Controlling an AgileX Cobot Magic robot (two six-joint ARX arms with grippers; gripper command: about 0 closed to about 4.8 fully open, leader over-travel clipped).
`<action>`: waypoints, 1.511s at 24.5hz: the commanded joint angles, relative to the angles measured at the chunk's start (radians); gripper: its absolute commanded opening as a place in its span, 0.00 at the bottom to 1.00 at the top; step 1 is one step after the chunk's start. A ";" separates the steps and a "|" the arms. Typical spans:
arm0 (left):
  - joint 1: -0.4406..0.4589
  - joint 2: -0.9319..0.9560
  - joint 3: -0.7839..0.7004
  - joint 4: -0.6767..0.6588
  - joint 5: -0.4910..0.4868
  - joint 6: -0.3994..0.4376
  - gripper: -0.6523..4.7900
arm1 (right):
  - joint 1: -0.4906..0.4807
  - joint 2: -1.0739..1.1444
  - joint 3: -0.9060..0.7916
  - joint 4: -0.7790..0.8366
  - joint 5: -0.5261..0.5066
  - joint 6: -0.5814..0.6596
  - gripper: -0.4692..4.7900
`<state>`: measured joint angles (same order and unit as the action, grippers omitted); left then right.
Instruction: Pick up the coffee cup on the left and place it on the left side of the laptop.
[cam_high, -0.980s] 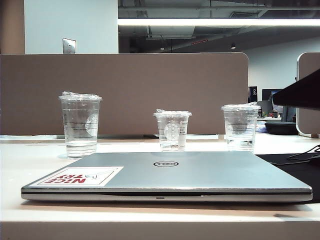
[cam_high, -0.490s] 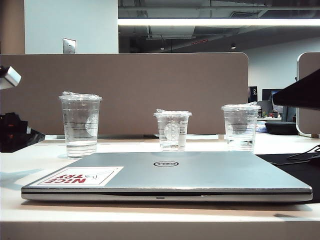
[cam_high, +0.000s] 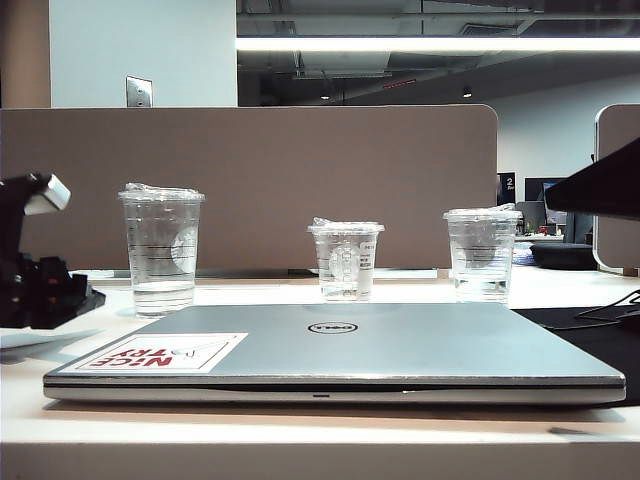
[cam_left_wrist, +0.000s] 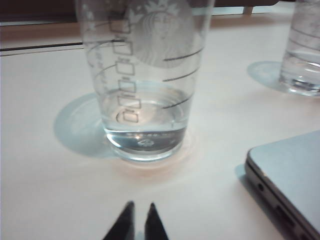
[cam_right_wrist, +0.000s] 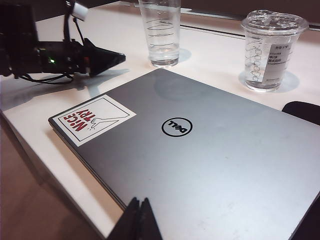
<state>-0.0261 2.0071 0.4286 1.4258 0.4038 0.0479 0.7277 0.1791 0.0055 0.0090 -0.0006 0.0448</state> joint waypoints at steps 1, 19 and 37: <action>-0.002 0.035 0.034 0.034 0.002 -0.003 0.17 | 0.001 -0.002 -0.004 0.018 0.001 0.000 0.08; -0.002 0.257 0.176 0.034 0.071 0.008 0.58 | 0.001 -0.002 -0.004 0.017 0.001 0.000 0.08; -0.003 0.261 0.384 -0.154 0.143 0.006 1.00 | 0.002 -0.002 -0.004 0.017 0.001 0.000 0.08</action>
<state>-0.0299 2.2566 0.8055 1.3758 0.5388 0.0731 0.7277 0.1791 0.0055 0.0090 -0.0006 0.0444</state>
